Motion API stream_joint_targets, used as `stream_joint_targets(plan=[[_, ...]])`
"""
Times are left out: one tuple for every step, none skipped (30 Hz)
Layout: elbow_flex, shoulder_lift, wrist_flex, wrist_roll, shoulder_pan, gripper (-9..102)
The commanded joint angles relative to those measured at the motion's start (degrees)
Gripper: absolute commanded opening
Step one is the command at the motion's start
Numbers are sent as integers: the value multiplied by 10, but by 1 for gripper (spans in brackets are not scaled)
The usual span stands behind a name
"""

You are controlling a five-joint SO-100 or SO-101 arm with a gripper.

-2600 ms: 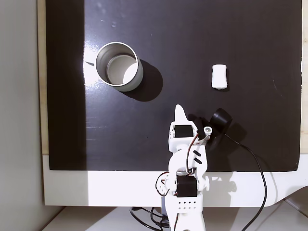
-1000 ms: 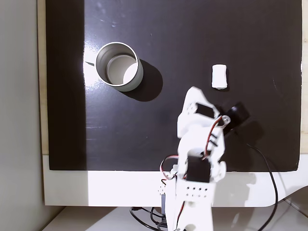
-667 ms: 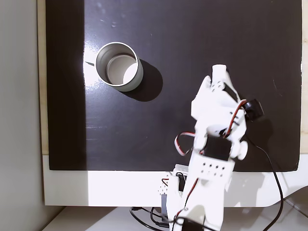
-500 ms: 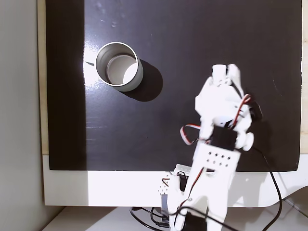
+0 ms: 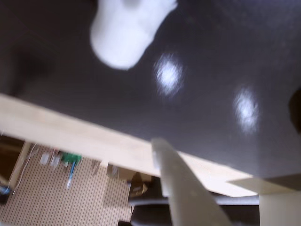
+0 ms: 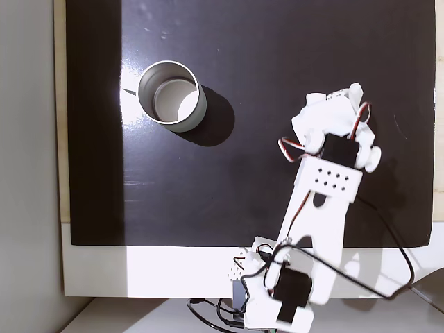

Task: Grasp a gauze and put it in the cup.

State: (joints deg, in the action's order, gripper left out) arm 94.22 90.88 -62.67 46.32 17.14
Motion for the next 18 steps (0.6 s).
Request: stream_joint_targets(plan=[[-43, -25, -4, -5, -5, 38], [-45, -36, -4, -5, -4, 38], [-45, -47, -4, -6, -2, 38], [-45, -58, -3, -7, -1, 38], [-45, -69, -1, -7, 0, 38], [-45, -80, 4, -7, 1, 38], [-45, -89, 8, -7, 1, 38], [-45, -96, 12, -7, 1, 38], [-46, -102, 16, -9, 1, 38], [-47, -108, 19, -11, 0, 38], [-48, -115, 22, -11, -1, 38], [-51, -123, 25, -11, -1, 38], [-55, -134, 25, -12, 0, 38], [-61, -145, 25, -12, 1, 38], [-65, -156, 25, -12, 4, 38], [-69, -166, 26, -12, 6, 38], [-71, -176, 28, -13, 10, 38], [-71, -185, 32, -13, 13, 38]])
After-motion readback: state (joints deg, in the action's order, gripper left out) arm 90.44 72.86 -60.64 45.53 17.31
